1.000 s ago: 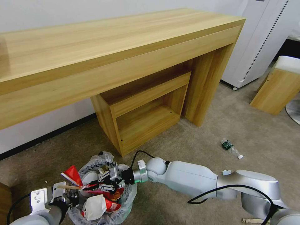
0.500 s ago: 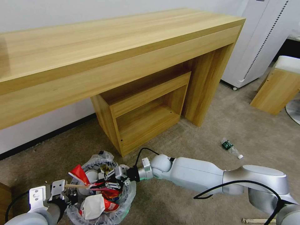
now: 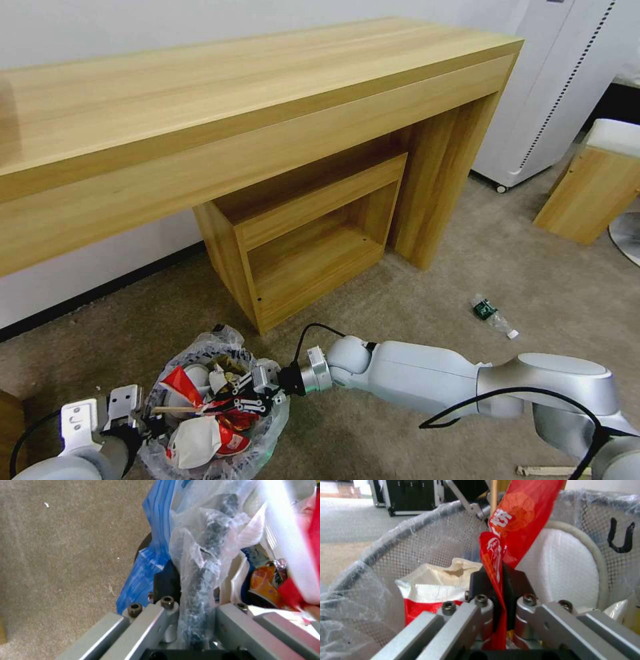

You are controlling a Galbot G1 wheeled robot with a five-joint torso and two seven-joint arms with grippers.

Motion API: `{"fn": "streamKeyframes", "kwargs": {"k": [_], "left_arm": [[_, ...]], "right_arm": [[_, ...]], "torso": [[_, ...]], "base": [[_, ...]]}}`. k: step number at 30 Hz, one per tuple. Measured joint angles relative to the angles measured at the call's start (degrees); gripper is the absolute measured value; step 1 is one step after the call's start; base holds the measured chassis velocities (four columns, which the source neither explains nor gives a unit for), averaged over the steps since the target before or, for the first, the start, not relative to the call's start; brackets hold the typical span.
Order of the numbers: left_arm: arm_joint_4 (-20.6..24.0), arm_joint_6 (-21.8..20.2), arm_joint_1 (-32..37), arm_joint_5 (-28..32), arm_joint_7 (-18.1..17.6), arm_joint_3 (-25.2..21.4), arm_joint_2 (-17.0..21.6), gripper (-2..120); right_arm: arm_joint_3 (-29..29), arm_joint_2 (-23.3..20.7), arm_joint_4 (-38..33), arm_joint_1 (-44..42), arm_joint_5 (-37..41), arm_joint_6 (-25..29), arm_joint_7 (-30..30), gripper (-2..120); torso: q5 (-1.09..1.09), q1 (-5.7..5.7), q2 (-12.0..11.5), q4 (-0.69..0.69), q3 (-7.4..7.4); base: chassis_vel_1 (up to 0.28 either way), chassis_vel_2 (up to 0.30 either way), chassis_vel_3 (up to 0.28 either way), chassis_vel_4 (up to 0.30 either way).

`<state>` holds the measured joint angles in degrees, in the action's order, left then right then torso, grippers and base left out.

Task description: Pick up the trash bin and place the garbage on the floor into it.

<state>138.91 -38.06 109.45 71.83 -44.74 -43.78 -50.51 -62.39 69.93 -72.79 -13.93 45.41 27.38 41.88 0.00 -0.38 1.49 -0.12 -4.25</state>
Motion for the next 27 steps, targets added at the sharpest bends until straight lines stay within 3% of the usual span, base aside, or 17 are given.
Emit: {"fn": "streamKeyframes", "kwargs": {"k": [6, 9, 14, 16, 20, 22, 27], "left_arm": [[0.08, -0.02, 0.18, 0.07, -0.03, -0.12, 0.08, 0], [-0.14, -0.28, 0.21, -0.15, -0.07, -0.15, -0.08, 0], [-0.40, -0.68, 0.16, -0.19, -0.11, 0.04, -0.46, 0], [-0.37, -1.05, 0.26, -0.03, -0.14, 0.12, -0.48, 0], [-0.33, -1.27, 0.27, 0.03, -0.24, 0.12, -0.38, 0], [-0.42, -1.48, 0.26, 0.05, -0.25, 0.16, -0.36, 0], [-0.80, -1.58, 0.08, 0.46, -0.25, 0.24, -0.21, 0]], "right_arm": [[0.62, -0.06, -0.42, 0.00, -0.22, -0.81, -0.82, 23], [1.47, 0.03, -1.03, 0.00, 0.20, -0.97, -1.48, 39], [1.87, -0.06, -2.13, 0.01, 0.57, -1.00, -2.60, 52], [2.08, -0.22, -2.49, 0.06, 0.64, -0.99, -2.81, 63], [2.77, -0.32, -2.62, 0.09, 0.70, -1.02, -2.73, 72], [3.60, -0.84, -3.02, 0.18, 1.04, -1.09, -2.65, 84], [5.08, -1.45, -3.56, 0.27, 1.81, -1.07, -2.96, 97]], "torso": [[0.00, 0.00, 0.00, 0.00, 0.00], [0.00, 0.00, 0.00, 0.00, 0.00], [0.00, 0.00, 0.00, 0.00, 0.00], [0.00, 0.00, 0.00, 0.00, 0.00], [0.00, 0.00, 0.00, 0.00, 0.00], [0.00, 0.00, 0.00, 0.00, 0.00], [0.00, 0.00, 0.00, 0.00, 0.00]], "base": [[0.000, 0.000, 0.000, 0.000], [0.000, 0.000, 0.000, 0.000], [0.000, 0.000, 0.000, 0.000], [0.000, 0.000, 0.000, 0.000], [0.000, 0.000, 0.000, 0.000], [0.000, 0.000, 0.000, 0.000], [0.000, 0.000, 0.000, 0.000]]}}
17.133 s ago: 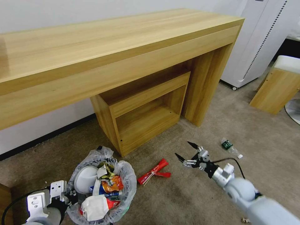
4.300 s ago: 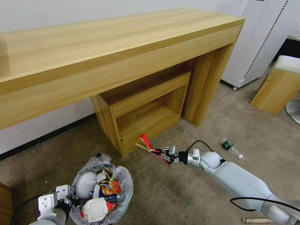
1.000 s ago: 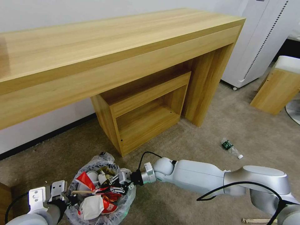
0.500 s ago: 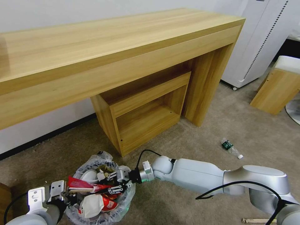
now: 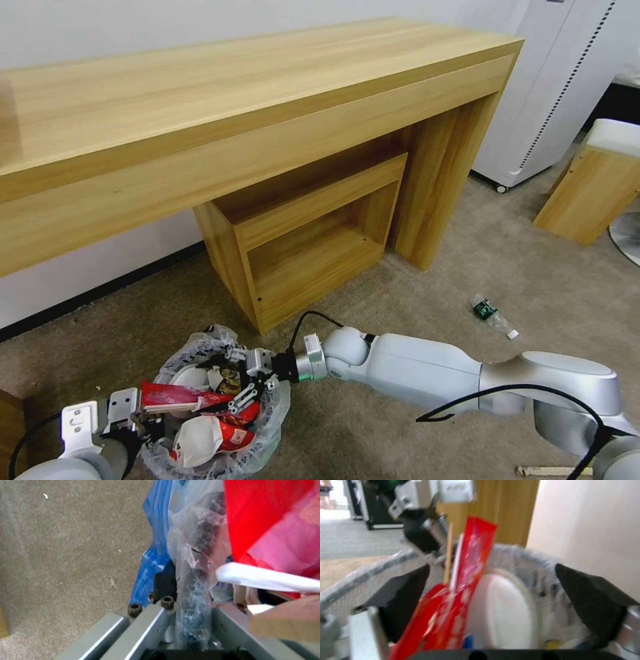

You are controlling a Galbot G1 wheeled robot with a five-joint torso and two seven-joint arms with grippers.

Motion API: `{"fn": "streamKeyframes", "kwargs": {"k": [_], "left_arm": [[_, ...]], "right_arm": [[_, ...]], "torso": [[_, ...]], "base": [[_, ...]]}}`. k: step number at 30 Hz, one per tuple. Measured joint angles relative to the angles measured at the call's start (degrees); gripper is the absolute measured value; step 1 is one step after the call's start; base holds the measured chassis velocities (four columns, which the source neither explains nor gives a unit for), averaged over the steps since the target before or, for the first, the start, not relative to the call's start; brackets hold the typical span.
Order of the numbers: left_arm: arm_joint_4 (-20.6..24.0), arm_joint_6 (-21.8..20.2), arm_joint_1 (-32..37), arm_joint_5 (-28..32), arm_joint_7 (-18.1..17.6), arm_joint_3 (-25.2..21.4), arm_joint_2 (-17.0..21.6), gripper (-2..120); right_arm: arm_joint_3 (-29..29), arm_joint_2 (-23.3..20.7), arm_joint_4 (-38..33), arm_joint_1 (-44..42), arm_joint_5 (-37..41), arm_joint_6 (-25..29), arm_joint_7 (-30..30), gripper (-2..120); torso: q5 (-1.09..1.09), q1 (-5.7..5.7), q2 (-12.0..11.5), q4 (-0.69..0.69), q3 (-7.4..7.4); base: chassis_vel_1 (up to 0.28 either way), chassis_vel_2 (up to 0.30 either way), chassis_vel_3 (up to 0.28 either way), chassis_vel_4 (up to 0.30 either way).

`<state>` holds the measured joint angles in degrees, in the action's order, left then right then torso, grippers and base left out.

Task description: Pick up the trash bin and place the garbage on the floor into it.

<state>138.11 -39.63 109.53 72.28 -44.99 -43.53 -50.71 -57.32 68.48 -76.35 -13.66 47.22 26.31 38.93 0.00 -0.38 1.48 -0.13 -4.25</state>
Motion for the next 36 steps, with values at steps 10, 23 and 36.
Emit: {"fn": "streamKeyframes", "kwargs": {"k": [10, 23, 36], "left_arm": [[-0.05, -0.18, 0.18, 0.63, 0.03, -0.20, 0.41, 0], [2.18, -0.13, 0.84, 3.13, -0.41, -2.49, 0.73, 0], [4.03, 0.25, 1.01, 3.75, 0.06, -2.82, 0.58, 0]], "right_arm": [[8.96, -3.42, -3.12, -0.17, 3.48, -0.69, 0.44, 100], [25.23, -18.45, -5.93, -13.66, -3.14, 0.34, -0.61, 100], [54.28, -24.06, -6.57, -39.91, -10.90, 3.28, -2.21, 100]], "torso": [[0.00, 0.00, 0.00, 0.01, 0.00], [0.03, 0.00, 0.00, -0.02, 0.00], [0.02, 0.00, 0.00, 0.00, 0.01]], "base": [[0.000, 0.000, 0.000, 0.000], [0.000, 0.000, 0.000, 0.000], [0.000, 0.000, 0.000, 0.000]]}}
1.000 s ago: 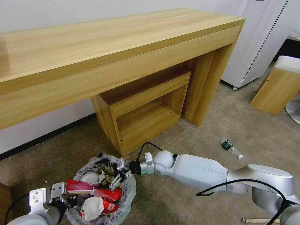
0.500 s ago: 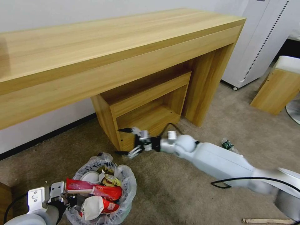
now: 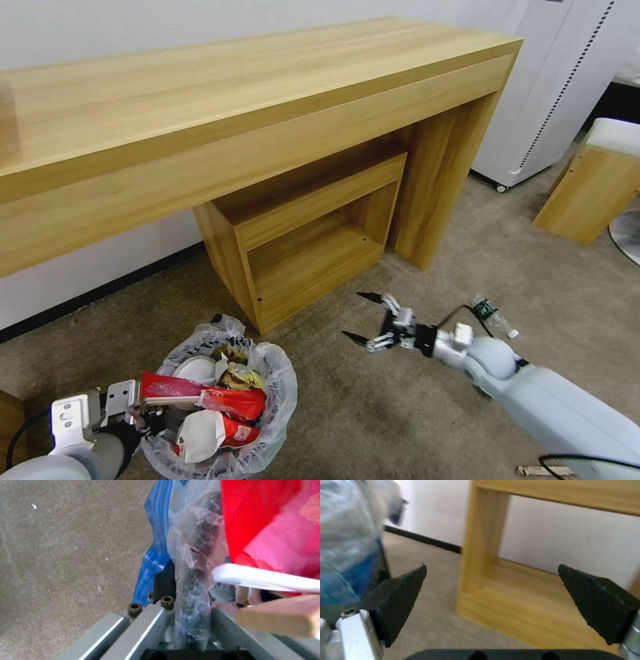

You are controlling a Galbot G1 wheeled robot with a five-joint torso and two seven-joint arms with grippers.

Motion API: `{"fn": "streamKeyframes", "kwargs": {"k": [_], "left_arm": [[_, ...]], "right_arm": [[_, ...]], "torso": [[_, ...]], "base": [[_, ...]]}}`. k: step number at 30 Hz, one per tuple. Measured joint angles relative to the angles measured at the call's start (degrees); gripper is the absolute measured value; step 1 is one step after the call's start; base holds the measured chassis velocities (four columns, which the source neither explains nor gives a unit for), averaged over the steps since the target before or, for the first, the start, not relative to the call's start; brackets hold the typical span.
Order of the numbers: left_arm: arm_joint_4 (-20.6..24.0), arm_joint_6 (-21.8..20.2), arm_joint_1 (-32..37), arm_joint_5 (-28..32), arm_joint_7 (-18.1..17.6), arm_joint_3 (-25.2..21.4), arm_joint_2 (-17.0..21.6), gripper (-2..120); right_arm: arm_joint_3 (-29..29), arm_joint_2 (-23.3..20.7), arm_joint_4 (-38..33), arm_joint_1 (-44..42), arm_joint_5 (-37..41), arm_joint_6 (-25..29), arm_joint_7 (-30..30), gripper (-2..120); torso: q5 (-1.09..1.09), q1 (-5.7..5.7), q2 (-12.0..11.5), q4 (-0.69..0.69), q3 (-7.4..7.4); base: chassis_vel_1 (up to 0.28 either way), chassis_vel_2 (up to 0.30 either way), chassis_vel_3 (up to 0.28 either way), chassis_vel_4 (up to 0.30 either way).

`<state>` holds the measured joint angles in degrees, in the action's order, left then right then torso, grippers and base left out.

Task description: Pick up the trash bin and place the garbage on the floor into it.

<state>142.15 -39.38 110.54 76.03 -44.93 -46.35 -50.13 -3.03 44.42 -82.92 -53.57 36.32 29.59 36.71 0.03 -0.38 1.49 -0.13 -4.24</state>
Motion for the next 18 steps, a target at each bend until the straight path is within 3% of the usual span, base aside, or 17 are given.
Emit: {"fn": "streamKeyframes", "kwargs": {"k": [14, 18], "left_arm": [[0.94, -0.05, 0.24, -1.02, 0.91, 1.26, 2.20, 0], [0.96, 0.04, 0.40, -1.12, 0.97, 1.43, 2.63, 0]], "right_arm": [[21.87, 4.51, 0.46, -17.71, -5.66, 2.12, -0.31, 100], [25.06, 5.18, 0.78, -20.42, -6.96, 3.02, -0.16, 100]], "torso": [[-0.02, 0.00, 0.00, 0.00, 0.00], [0.00, 0.00, 0.00, -0.01, 0.00]], "base": [[0.000, 0.000, 0.000, 0.000], [0.000, 0.000, 0.000, 0.000]]}}
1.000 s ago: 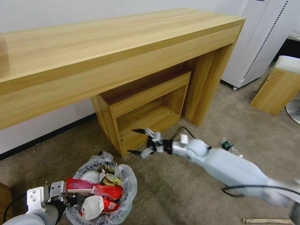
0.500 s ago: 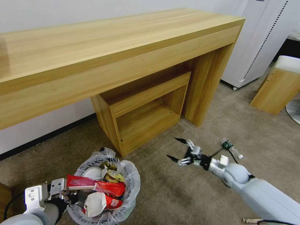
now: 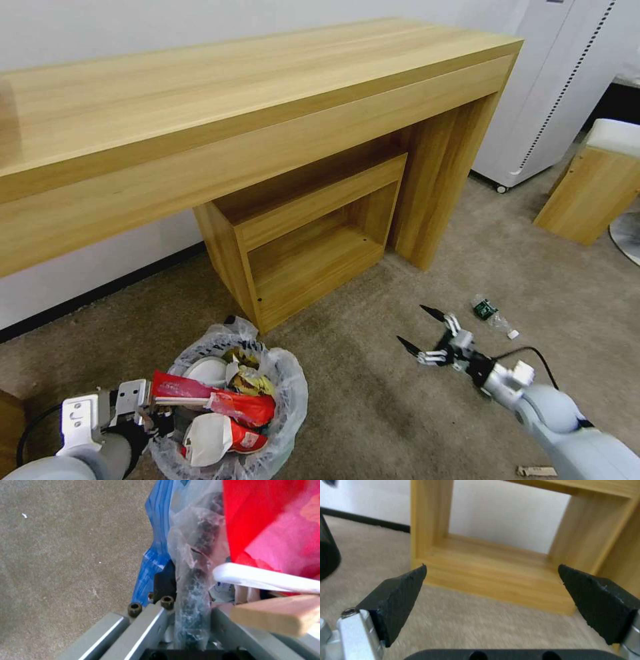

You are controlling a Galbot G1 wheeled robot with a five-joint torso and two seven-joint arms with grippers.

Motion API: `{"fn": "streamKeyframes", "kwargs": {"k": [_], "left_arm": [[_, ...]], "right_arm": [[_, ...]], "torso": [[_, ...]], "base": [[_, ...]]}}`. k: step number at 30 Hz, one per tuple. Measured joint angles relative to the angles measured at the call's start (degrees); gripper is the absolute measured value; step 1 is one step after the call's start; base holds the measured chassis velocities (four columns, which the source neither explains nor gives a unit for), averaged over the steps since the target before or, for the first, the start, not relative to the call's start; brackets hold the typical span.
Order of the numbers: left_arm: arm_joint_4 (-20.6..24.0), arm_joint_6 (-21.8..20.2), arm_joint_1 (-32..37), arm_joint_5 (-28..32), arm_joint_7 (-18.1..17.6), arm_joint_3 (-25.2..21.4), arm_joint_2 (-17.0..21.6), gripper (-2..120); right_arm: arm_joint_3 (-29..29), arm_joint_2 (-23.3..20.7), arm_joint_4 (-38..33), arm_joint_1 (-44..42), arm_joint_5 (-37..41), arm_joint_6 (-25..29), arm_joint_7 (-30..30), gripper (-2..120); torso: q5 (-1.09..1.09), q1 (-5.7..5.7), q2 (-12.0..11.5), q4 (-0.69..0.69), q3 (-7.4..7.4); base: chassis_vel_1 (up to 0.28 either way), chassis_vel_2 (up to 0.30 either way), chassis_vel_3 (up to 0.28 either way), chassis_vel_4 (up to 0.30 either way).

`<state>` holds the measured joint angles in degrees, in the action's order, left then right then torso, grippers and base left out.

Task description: Pick up the trash bin and place the garbage on the floor into it.

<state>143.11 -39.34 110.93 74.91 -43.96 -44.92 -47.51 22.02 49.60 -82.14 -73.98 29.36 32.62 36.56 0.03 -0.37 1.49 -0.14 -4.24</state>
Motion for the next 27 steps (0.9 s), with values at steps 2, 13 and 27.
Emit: {"fn": "streamKeyframes", "kwargs": {"k": [2, 13, 27], "left_arm": [[0.11, 0.03, 0.06, -0.06, 0.06, 0.18, 0.17, 0], [0.14, 0.18, 0.77, -1.83, 1.08, 0.93, 0.62, 0], [-0.66, 0.04, -0.58, -4.11, 3.13, 3.21, 1.76, 0]], "right_arm": [[1.91, 0.41, -0.09, -1.12, -0.78, 0.10, -0.03, 100], [15.65, 4.30, -2.75, -6.57, -9.94, 0.93, -5.61, 100], [35.71, 11.51, -5.94, -13.04, -10.75, -1.62, -10.85, 100]], "torso": [[-0.03, 0.00, 0.00, 0.00, 0.00], [-0.02, 0.00, 0.00, 0.01, 0.00], [-0.03, 0.00, 0.00, 0.01, 0.00]], "base": [[0.000, 0.000, 0.000, 0.000], [0.000, 0.000, 0.000, 0.000], [0.000, 0.000, 0.000, 0.000]]}}
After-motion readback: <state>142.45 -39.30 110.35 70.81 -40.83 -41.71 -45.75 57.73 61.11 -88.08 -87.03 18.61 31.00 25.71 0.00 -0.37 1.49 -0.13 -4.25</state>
